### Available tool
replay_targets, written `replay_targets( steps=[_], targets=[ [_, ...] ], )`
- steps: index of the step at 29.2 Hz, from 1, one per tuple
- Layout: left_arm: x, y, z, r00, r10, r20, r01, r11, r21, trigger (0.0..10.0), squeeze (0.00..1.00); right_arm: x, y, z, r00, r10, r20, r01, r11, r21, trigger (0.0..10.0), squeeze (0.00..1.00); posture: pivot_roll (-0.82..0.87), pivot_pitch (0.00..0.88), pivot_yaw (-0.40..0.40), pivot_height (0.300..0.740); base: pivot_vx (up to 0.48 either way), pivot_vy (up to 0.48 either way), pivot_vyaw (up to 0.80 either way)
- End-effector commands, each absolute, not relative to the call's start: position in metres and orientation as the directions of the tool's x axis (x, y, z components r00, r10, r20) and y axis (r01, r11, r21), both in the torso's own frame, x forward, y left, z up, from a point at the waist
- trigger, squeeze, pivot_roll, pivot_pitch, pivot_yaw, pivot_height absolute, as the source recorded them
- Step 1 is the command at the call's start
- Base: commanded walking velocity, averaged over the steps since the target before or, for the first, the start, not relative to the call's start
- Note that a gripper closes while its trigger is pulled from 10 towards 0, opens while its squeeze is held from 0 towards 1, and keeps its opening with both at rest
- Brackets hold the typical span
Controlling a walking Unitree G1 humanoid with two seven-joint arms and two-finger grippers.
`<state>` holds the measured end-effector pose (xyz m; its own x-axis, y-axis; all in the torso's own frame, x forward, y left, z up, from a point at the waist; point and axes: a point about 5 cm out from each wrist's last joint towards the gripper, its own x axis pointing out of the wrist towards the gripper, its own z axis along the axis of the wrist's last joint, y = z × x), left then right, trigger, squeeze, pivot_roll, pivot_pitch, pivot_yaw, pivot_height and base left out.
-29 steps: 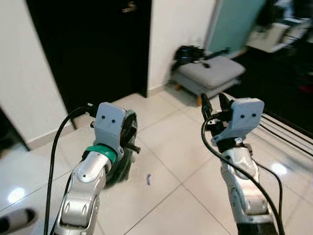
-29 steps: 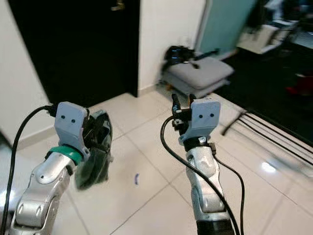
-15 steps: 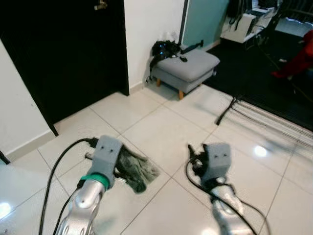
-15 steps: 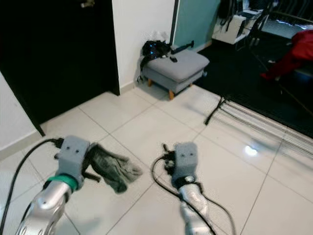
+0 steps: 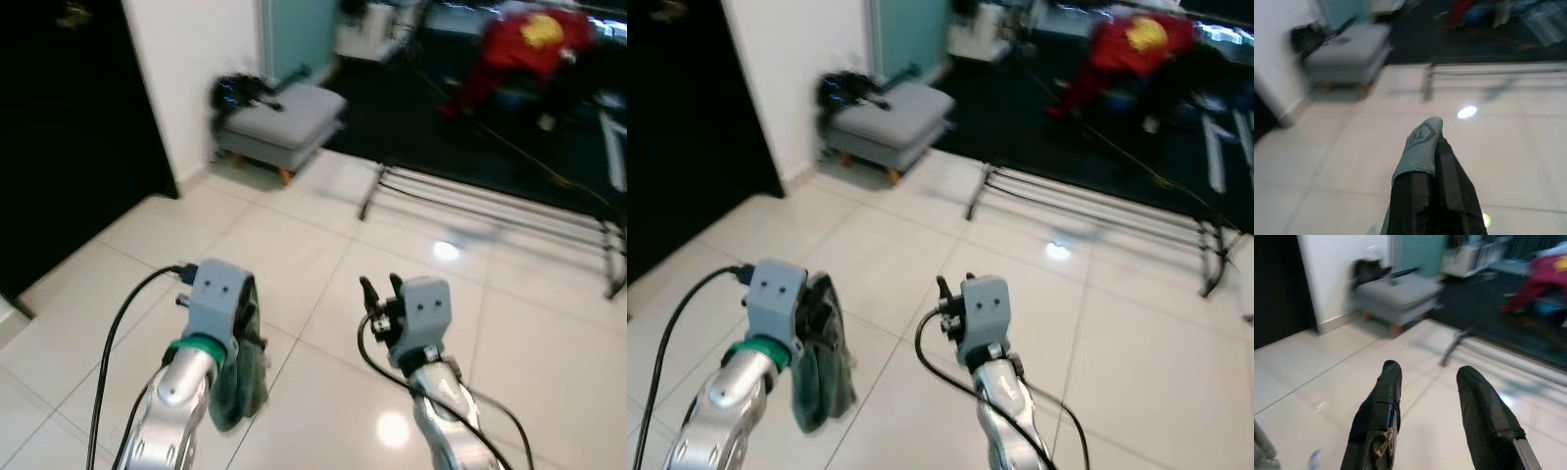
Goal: Hang hanger
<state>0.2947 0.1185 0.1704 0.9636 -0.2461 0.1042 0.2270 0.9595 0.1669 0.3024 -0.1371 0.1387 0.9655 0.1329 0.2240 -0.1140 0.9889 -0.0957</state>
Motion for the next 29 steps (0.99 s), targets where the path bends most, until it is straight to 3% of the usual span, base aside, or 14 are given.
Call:
replay_targets(
  steps=[1,29],
  targets=[
    [0.293,0.124,0.163,0.970,-0.233,0.073,0.218,0.961,0.167,10.0,0.00,0.299,-0.129,0.135,0.964,0.150,0.218,-0.135,0.987,-0.082,10.0,0.00,-0.18,0.112,0.076,0.740,0.000,0.000,-0.80],
    [0.296,0.128,0.163,0.970,-0.233,0.075,0.216,0.958,0.187,10.0,0.00,0.303,-0.128,0.147,0.954,0.148,0.260,-0.131,0.988,-0.083,10.0,0.00,-0.16,0.115,0.078,0.740,0.000,0.000,-0.80]
  ],
)
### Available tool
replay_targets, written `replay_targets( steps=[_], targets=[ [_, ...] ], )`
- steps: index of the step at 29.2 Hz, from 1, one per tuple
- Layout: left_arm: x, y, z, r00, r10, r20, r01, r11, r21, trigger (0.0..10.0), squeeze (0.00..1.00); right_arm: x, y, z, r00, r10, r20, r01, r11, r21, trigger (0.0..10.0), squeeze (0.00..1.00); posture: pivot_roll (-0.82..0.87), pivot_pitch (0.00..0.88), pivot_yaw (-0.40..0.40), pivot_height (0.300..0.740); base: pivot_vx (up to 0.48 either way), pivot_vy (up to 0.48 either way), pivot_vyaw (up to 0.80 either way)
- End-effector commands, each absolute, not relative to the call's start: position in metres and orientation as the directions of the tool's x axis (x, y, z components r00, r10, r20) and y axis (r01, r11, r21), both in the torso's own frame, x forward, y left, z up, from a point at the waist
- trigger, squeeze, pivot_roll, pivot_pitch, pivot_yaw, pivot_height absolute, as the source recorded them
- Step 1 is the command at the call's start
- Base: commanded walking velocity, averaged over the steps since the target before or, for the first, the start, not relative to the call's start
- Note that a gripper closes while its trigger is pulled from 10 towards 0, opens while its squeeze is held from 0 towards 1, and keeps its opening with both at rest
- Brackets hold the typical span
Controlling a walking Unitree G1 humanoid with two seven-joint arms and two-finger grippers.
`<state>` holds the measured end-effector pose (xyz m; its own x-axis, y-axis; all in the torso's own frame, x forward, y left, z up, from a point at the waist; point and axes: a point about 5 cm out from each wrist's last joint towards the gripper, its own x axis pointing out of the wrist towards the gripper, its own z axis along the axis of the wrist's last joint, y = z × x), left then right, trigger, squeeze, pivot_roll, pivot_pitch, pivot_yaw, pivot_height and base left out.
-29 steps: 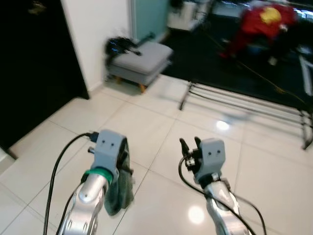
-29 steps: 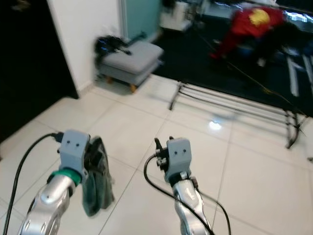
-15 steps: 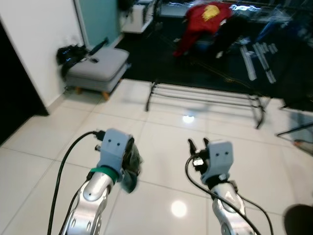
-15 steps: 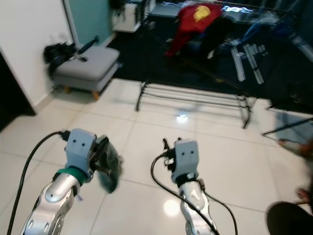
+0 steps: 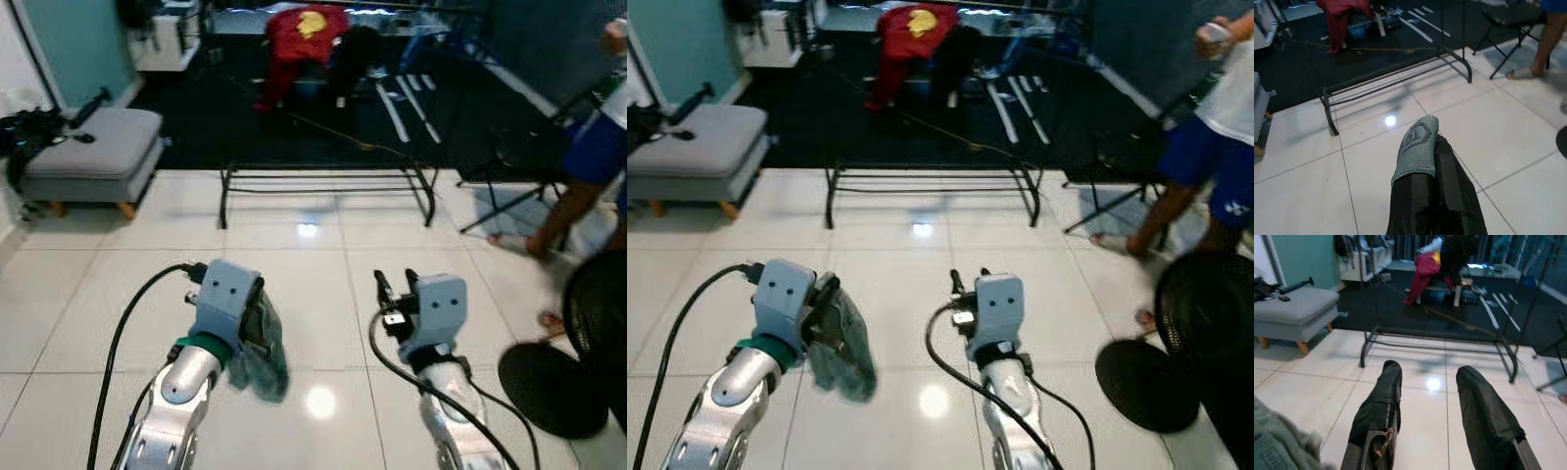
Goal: Hang hanger
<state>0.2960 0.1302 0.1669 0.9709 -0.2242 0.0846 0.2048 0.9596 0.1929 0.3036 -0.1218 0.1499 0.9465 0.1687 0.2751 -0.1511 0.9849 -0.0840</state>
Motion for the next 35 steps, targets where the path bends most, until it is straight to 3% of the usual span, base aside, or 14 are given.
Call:
replay_targets(
  steps=[1,21,27,35],
  targets=[
    [0.296,0.128,0.164,0.970,-0.232,0.075,0.215,0.959,0.187,10.0,0.00,0.304,-0.128,0.147,0.953,0.148,0.263,-0.130,0.988,-0.083,10.0,0.00,-0.16,0.114,0.078,0.740,0.000,0.000,-0.80],
    [0.297,0.131,0.163,0.972,-0.222,0.077,0.203,0.958,0.203,10.0,0.00,0.306,-0.126,0.153,0.947,0.157,0.282,-0.137,0.987,-0.088,10.0,0.00,-0.16,0.096,0.076,0.740,0.000,0.000,-0.80],
    [0.301,0.136,0.163,0.979,-0.166,0.116,0.133,0.961,0.244,10.0,0.00,0.308,-0.123,0.157,0.937,0.171,0.305,-0.144,0.983,-0.110,10.0,0.00,-0.15,0.097,0.070,0.740,0.000,0.000,0.00],
    [0.308,0.137,0.168,0.981,-0.109,0.159,0.063,0.961,0.270,10.0,0.00,0.309,-0.117,0.163,0.926,0.191,0.325,-0.169,0.981,-0.093,10.0,0.00,-0.15,0.101,0.062,0.740,0.460,0.000,0.00]
  ],
)
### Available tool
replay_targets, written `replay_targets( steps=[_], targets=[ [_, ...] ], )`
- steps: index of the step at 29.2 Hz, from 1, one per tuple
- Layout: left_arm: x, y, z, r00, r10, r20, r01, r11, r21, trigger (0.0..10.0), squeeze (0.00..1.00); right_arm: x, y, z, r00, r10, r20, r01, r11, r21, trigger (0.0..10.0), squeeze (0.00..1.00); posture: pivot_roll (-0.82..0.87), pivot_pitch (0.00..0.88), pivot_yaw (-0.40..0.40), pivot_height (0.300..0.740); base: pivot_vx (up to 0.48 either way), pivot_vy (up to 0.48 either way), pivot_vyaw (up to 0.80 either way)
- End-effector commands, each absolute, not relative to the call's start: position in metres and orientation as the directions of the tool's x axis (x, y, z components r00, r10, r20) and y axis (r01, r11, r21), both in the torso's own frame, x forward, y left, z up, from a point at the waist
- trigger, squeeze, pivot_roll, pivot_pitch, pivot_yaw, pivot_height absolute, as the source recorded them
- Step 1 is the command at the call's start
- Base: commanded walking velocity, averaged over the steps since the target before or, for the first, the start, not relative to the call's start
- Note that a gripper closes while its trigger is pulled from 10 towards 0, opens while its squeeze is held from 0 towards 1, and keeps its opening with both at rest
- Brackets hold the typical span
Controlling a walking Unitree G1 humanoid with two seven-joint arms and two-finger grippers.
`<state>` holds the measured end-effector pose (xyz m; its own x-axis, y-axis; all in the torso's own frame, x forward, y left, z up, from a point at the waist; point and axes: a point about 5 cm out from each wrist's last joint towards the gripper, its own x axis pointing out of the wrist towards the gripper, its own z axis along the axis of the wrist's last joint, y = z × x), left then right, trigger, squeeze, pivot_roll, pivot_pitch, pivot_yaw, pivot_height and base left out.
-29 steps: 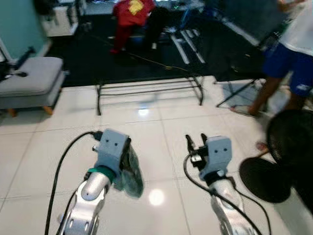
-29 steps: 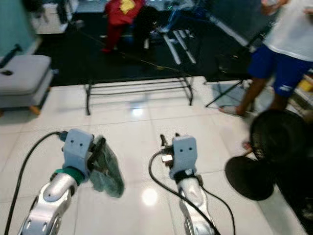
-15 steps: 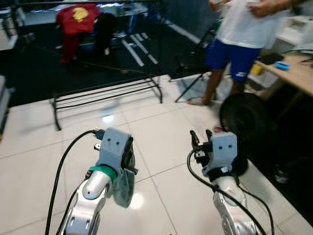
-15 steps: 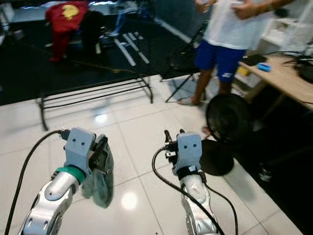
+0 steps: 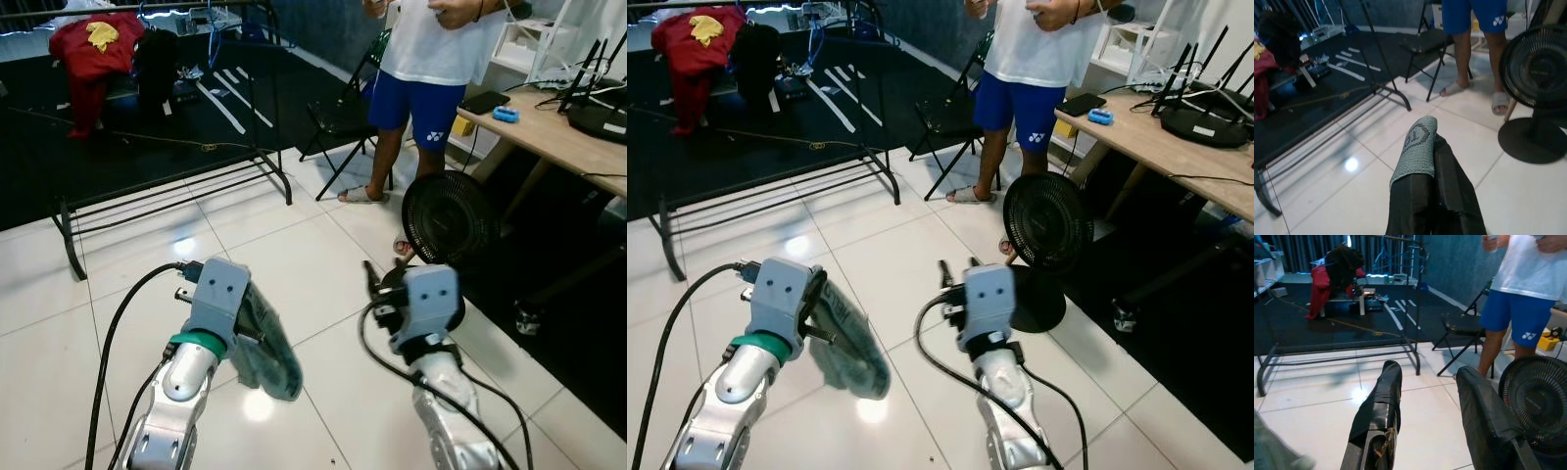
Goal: Hang hanger
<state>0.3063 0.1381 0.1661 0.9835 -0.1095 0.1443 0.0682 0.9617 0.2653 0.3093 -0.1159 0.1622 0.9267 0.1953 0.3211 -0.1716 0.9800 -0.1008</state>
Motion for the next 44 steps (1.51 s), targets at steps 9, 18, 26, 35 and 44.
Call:
replay_targets(
  steps=[9,18,26,35,44],
  targets=[
    [0.309,0.135,0.168,0.980,-0.106,0.166,0.059,0.962,0.267,10.0,0.00,0.307,-0.117,0.160,0.928,0.198,0.316,-0.173,0.979,-0.104,10.0,0.00,-0.15,0.107,0.061,0.740,0.480,0.000,0.00],
    [0.311,0.132,0.169,0.979,-0.109,0.175,0.060,0.963,0.263,10.0,0.00,0.307,-0.121,0.160,0.930,0.189,0.315,-0.161,0.980,-0.112,10.0,0.00,-0.16,0.107,0.061,0.740,0.480,0.000,0.00],
    [0.313,0.124,0.170,0.975,-0.129,0.182,0.080,0.964,0.255,10.0,0.00,0.309,-0.131,0.161,0.937,0.158,0.312,-0.126,0.985,-0.121,10.0,0.00,-0.17,0.106,0.062,0.740,0.480,0.000,0.00],
    [0.314,0.114,0.162,0.968,-0.185,0.172,0.131,0.950,0.282,10.0,0.00,0.308,-0.151,0.160,0.945,0.099,0.311,-0.059,0.989,-0.135,10.0,0.00,-0.22,0.097,0.089,0.740,0.459,0.000,0.00],
    [0.316,0.111,0.139,0.968,-0.228,0.103,0.183,0.926,0.331,10.0,0.00,0.298,-0.186,0.132,0.974,-0.040,0.225,0.072,0.988,-0.138,10.0,0.00,-0.25,0.089,0.118,0.740,0.373,0.000,0.00]
  ],
)
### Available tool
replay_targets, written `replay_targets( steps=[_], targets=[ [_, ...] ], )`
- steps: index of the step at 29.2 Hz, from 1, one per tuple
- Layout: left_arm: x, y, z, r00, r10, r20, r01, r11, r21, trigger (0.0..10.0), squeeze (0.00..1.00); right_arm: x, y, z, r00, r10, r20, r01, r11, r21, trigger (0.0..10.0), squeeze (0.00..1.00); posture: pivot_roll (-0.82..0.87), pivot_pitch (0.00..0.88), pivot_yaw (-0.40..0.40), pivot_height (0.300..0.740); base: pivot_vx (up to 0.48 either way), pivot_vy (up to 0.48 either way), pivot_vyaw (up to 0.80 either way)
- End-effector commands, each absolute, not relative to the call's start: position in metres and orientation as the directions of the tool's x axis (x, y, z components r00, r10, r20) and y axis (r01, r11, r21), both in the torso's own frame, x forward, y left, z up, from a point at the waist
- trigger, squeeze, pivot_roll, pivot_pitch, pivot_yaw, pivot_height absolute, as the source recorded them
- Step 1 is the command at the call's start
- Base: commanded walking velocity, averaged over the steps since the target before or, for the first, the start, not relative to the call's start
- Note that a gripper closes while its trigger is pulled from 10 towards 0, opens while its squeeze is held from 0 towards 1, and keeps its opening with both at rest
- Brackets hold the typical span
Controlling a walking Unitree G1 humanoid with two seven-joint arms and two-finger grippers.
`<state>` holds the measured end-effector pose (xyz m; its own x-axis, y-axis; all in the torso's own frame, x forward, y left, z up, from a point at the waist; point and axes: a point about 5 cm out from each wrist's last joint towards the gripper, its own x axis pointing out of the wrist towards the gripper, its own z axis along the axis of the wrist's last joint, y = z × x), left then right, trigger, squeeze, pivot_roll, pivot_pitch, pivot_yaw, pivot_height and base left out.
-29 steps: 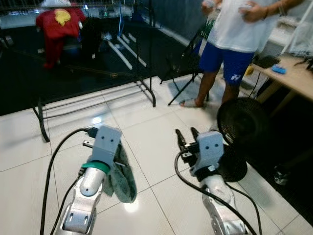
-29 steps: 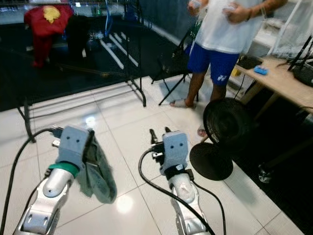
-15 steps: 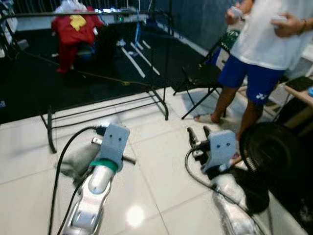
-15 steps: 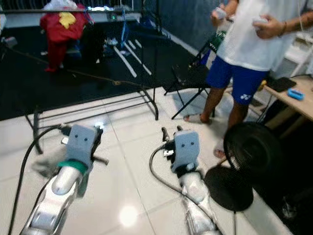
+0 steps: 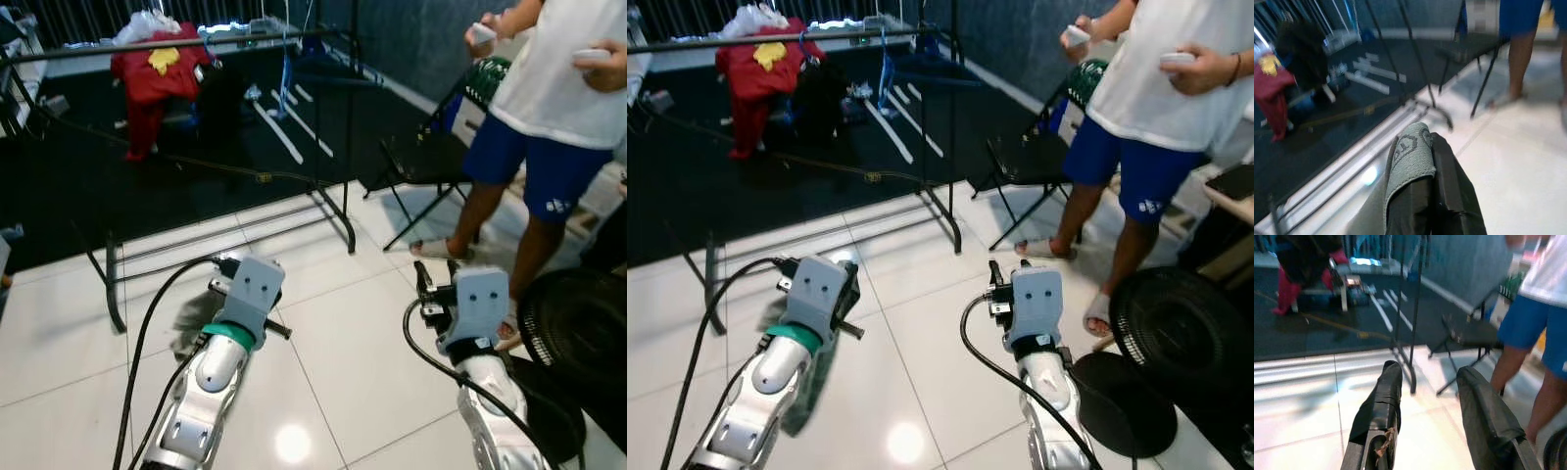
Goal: Hang hanger
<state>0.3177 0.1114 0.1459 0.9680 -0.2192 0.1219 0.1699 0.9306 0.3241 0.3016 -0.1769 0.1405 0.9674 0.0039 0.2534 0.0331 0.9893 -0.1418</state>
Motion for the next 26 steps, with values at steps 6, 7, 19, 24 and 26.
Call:
replay_targets(
  steps=[6,7,19,24,26],
  targets=[
    [0.315,0.105,0.128,0.964,-0.258,0.069,0.221,0.915,0.337,10.0,0.00,0.291,-0.210,0.123,0.974,-0.118,0.196,0.148,0.978,-0.146,10.0,0.00,-0.27,0.084,0.131,0.740,0.351,0.000,0.00],
    [0.315,0.105,0.128,0.964,-0.258,0.069,0.221,0.915,0.337,10.0,0.00,0.291,-0.210,0.123,0.974,-0.118,0.196,0.148,0.978,-0.146,10.0,0.00,-0.27,0.084,0.131,0.740,0.352,0.000,0.00],
    [0.319,0.100,0.136,0.954,-0.282,0.104,0.236,0.917,0.321,10.0,0.00,0.298,-0.191,0.127,0.973,-0.064,0.221,0.100,0.983,-0.155,10.0,0.00,-0.25,0.077,0.135,0.740,0.353,0.000,0.00],
    [0.318,0.103,0.136,0.959,-0.261,0.109,0.218,0.928,0.303,10.0,0.00,0.298,-0.186,0.125,0.977,-0.028,0.212,0.067,0.982,-0.177,10.0,0.00,-0.25,0.090,0.107,0.740,0.375,0.000,0.00],
    [0.318,0.102,0.136,0.962,-0.249,0.114,0.208,0.934,0.290,10.0,0.00,0.297,-0.187,0.126,0.978,-0.010,0.207,0.051,0.980,-0.194,10.0,0.00,-0.25,0.108,0.073,0.740,0.379,0.000,0.00]
  ],
)
